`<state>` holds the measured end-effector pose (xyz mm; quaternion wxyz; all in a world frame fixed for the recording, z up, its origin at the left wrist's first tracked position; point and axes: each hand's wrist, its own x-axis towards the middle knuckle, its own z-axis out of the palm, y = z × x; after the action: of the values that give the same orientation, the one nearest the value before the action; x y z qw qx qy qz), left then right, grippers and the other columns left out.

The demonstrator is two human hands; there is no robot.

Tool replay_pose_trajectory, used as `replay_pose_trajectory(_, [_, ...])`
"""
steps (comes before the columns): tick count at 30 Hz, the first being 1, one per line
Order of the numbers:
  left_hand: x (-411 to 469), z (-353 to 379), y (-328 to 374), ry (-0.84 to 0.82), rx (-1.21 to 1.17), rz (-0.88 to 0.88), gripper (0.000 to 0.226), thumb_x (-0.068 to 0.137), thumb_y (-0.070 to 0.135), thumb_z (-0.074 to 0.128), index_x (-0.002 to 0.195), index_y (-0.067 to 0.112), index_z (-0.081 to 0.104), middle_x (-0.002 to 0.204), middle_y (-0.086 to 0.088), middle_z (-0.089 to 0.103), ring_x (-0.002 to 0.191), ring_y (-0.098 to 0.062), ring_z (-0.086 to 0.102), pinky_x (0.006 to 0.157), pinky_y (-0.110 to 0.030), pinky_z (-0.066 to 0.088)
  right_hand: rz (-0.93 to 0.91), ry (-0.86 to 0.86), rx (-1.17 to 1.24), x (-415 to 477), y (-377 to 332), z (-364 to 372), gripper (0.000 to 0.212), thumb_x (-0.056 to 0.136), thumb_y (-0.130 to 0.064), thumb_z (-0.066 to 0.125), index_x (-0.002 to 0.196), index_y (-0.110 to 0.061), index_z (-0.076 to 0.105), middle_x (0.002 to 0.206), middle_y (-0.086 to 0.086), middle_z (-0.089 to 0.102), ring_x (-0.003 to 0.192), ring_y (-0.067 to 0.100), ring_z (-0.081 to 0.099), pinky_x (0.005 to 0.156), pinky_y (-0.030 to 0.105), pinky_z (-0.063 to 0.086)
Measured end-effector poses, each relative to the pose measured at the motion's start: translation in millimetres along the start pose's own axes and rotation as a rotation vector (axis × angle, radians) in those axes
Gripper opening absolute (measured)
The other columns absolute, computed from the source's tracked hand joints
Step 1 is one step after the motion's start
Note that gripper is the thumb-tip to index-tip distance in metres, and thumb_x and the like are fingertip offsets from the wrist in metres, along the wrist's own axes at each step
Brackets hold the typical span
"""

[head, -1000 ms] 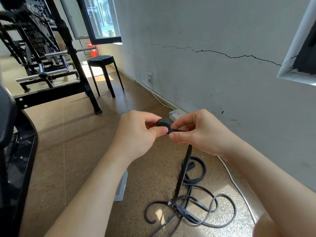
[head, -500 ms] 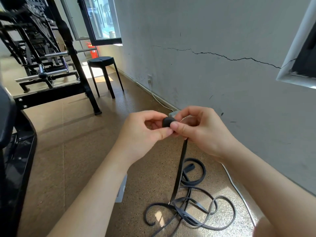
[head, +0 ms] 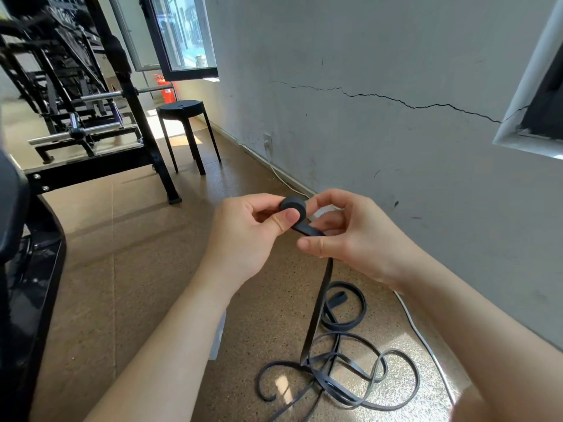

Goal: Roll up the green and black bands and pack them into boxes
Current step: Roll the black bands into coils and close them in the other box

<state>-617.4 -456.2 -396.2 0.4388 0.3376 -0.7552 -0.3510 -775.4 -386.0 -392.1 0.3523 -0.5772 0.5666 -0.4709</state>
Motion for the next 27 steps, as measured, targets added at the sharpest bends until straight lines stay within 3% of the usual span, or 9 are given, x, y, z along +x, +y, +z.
replay_pose_trajectory(6, [2, -6, -3, -0.085, 0.255, 0.039, 0.012, 0.083, 0.023, 0.071, 0.093, 0.029, 0.075, 0.08, 0.017, 0.07, 0.078, -0.001, 0.063, 0.066, -0.011, 0.048, -0.079, 0.041, -0.224, 1, 0, -1, 0.016, 0.079, -0.014, 0.079, 0.087, -0.022, 0.068, 0.06, -0.017, 0.068, 0.058, -0.001, 0.065, 0.059, 0.014, 0.049])
replay_pose_trajectory(11, [4, -11, -1, -0.183, 0.334, 0.093, 0.016, 0.083, 0.018, 0.072, 0.096, 0.026, 0.075, 0.081, 0.017, 0.065, 0.081, -0.001, 0.059, 0.067, -0.009, 0.043, -0.088, 0.05, -0.228, 1, 0, -5, 0.023, 0.077, -0.015, 0.08, 0.095, -0.022, 0.068, 0.072, -0.002, 0.074, 0.066, 0.013, 0.069, 0.073, 0.034, 0.055])
replay_pose_trajectory(15, [6, -13, -1, -0.221, 0.394, 0.163, 0.014, 0.083, 0.018, 0.071, 0.095, 0.024, 0.075, 0.082, 0.014, 0.063, 0.079, -0.005, 0.057, 0.07, -0.022, 0.043, -0.099, 0.02, -0.183, 2, 1, -4, 0.016, 0.077, -0.011, 0.08, 0.088, -0.019, 0.07, 0.066, -0.009, 0.072, 0.062, 0.003, 0.066, 0.065, 0.021, 0.051])
replay_pose_trajectory(20, [5, -7, 1, -0.265, 0.559, 0.309, 0.012, 0.084, 0.02, 0.069, 0.095, 0.02, 0.073, 0.085, 0.009, 0.06, 0.079, -0.01, 0.055, 0.072, -0.031, 0.046, -0.078, 0.021, -0.076, 2, 3, -1, 0.019, 0.074, -0.023, 0.081, 0.081, -0.013, 0.067, 0.068, 0.01, 0.072, 0.057, 0.012, 0.062, 0.06, 0.028, 0.052])
replay_pose_trajectory(22, [3, -5, 1, -0.224, 0.478, 0.251, 0.013, 0.082, 0.022, 0.071, 0.096, 0.022, 0.072, 0.087, 0.009, 0.061, 0.079, -0.007, 0.055, 0.073, -0.024, 0.047, -0.081, 0.042, -0.037, 2, 4, 0, 0.011, 0.08, -0.015, 0.076, 0.081, -0.013, 0.065, 0.068, 0.012, 0.071, 0.055, 0.012, 0.06, 0.055, 0.022, 0.049])
replay_pose_trajectory(24, [1, -3, 2, -0.154, 0.189, 0.08, 0.018, 0.079, 0.019, 0.075, 0.096, 0.024, 0.072, 0.086, 0.006, 0.068, 0.081, -0.006, 0.061, 0.072, -0.017, 0.049, -0.051, 0.083, 0.119, 3, 5, -1, 0.007, 0.085, -0.012, 0.071, 0.084, -0.011, 0.064, 0.069, 0.013, 0.07, 0.056, 0.013, 0.058, 0.05, 0.018, 0.043])
replay_pose_trajectory(27, [-4, 6, 2, -0.13, -0.295, -0.16, 0.02, 0.077, 0.021, 0.073, 0.097, 0.021, 0.073, 0.086, 0.0, 0.075, 0.084, -0.011, 0.069, 0.071, -0.024, 0.05, 0.003, 0.102, 0.386, 4, 6, 0, 0.013, 0.078, -0.017, 0.071, 0.082, -0.01, 0.061, 0.075, 0.018, 0.067, 0.06, 0.018, 0.055, 0.048, 0.02, 0.039])
